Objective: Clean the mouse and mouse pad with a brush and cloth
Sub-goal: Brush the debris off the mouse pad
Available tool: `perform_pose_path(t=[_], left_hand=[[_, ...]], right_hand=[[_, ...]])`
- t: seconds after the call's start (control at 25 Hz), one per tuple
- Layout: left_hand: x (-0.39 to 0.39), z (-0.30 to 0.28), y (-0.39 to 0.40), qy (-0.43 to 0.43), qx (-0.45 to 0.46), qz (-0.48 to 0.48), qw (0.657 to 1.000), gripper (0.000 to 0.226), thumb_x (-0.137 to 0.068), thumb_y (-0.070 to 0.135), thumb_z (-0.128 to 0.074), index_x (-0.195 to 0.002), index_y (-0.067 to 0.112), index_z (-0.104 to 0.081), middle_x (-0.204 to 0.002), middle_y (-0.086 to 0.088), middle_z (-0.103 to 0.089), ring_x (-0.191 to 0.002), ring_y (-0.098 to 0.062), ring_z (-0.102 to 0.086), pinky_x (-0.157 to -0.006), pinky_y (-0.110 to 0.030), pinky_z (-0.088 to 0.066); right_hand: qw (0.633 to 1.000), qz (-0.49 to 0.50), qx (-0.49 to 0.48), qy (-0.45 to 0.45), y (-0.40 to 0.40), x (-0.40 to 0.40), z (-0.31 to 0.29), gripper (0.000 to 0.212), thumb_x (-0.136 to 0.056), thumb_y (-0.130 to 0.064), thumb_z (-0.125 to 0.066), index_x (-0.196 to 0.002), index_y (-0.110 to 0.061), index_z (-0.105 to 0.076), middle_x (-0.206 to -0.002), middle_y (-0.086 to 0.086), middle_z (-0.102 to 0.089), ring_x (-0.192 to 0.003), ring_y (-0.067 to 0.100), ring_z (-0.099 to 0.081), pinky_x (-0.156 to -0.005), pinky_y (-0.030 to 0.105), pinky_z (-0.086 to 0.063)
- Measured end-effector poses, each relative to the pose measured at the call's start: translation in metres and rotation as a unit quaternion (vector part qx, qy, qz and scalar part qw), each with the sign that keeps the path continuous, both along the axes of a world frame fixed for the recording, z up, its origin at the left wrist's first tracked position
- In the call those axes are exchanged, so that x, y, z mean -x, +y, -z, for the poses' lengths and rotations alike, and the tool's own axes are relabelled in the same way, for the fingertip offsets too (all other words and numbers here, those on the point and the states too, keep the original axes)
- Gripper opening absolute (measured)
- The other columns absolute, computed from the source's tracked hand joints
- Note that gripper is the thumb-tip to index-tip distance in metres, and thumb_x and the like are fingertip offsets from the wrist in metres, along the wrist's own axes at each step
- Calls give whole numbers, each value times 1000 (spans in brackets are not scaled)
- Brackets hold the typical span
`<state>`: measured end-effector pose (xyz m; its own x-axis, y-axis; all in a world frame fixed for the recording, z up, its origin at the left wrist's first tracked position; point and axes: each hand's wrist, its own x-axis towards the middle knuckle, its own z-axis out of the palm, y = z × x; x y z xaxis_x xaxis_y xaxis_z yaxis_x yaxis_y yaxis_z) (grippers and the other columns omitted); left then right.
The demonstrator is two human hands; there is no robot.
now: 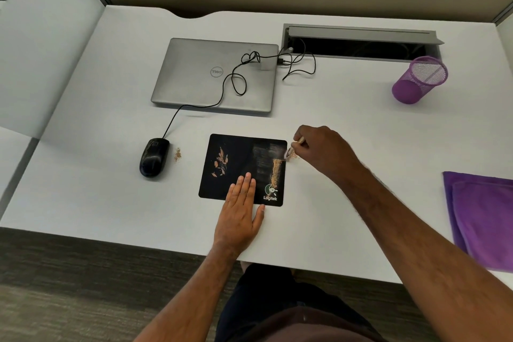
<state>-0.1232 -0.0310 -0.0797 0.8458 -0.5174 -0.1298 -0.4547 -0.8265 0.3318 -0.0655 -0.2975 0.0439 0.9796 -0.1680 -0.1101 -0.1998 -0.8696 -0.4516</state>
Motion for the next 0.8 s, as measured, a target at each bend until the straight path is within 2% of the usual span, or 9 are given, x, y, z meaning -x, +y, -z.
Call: perform_pose_path(t=[0.08,0.2,0.32,0.4,0.52,0.6,0.68,0.8], left_hand=[[0,0,0,1,-1,0,1000,72,-108,53,-23,-165,12,-9,-174,-2,-1,-160,-15,5,-131,-41,-8],[0,0,0,4,-4,1,1000,72,-107,54,-21,-165,13,-8,-174,-2,0,-160,-14,7,-131,-40,-6],[0,1,0,0,-5,2,1000,72,-108,54,-21,-165,13,-8,-174,-2,1,-160,-14,7,-131,-39,-5],[-1,2,0,-2,-3,1,1000,72,-108,54,-22,-165,12,-9,-174,-2,-1,-160,-14,6,-131,-39,-6],[0,3,1,-8,-2,0,1000,71,-108,53,-26,-164,11,-14,-174,-3,-5,-161,-15,3,-131,-40,-9],[0,3,1,-7,0,-3,1000,71,-108,52,-27,-164,11,-14,-174,-3,-5,-161,-15,3,-131,-40,-9],[-1,3,0,-6,-4,-3,1000,71,-108,53,-26,-165,12,-13,-174,-2,-4,-160,-14,4,-131,-39,-7],[-1,3,1,-4,-7,-4,1000,71,-108,54,-25,-165,13,-11,-174,-2,-2,-160,-13,6,-130,-38,-5]], right_hand=[[999,2,-21,-41,4,0,-2,13,-95,-35,-69,-99,-22,-68,-86,0,-74,-68,17,-55,-52,22,-34],[998,-19,-50,-45,15,2,2,14,-96,-34,-69,-101,-21,-68,-85,1,-74,-67,17,-55,-52,16,-31],[999,-14,-46,-10,14,6,8,16,-96,-33,-70,-104,-19,-70,-90,3,-75,-73,20,-59,-54,23,-36],[999,1,-35,1,4,8,8,15,-94,-32,-71,-101,-19,-70,-90,2,-75,-76,22,-64,-61,26,-39],[998,15,-40,-35,-6,12,3,10,-92,-32,-72,-94,-23,-69,-79,-6,-71,-73,20,-65,-56,22,-39],[996,0,-57,-62,-1,12,0,11,-93,-34,-71,-95,-23,-68,-79,-6,-71,-71,18,-65,-56,22,-43],[995,-26,-79,-54,10,11,1,13,-95,-35,-69,-100,-23,-68,-84,-2,-73,-73,19,-66,-61,29,-48],[995,-49,-83,-19,22,11,8,19,-96,-36,-69,-105,-20,-69,-89,2,-74,-73,18,-63,-61,28,-43]])
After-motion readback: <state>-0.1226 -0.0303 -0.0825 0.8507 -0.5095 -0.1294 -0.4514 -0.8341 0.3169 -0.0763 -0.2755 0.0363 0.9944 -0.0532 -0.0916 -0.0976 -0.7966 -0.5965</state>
